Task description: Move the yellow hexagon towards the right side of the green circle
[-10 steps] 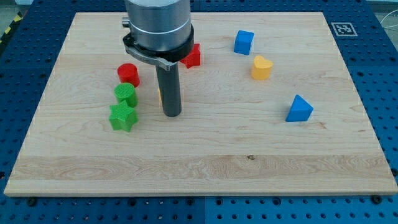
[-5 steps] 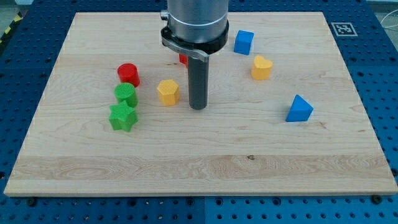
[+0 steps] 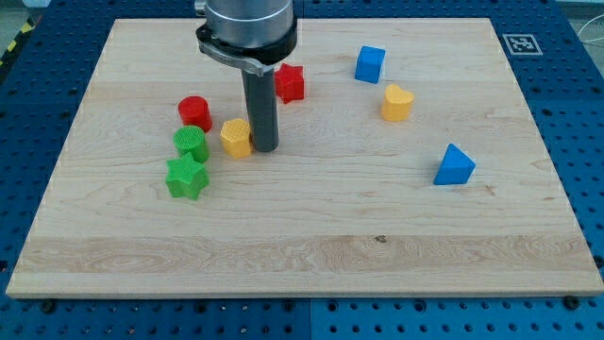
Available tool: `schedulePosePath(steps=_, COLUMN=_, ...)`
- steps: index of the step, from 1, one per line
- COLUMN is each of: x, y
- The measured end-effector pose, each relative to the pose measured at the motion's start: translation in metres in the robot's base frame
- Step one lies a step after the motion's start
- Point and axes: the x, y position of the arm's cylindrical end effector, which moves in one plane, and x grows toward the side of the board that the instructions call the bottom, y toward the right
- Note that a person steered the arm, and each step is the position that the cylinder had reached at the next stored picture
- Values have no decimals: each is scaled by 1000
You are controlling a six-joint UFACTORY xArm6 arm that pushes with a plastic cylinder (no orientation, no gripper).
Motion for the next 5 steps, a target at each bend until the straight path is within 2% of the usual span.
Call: schedulePosePath(steps=5, x=-9, y=-4)
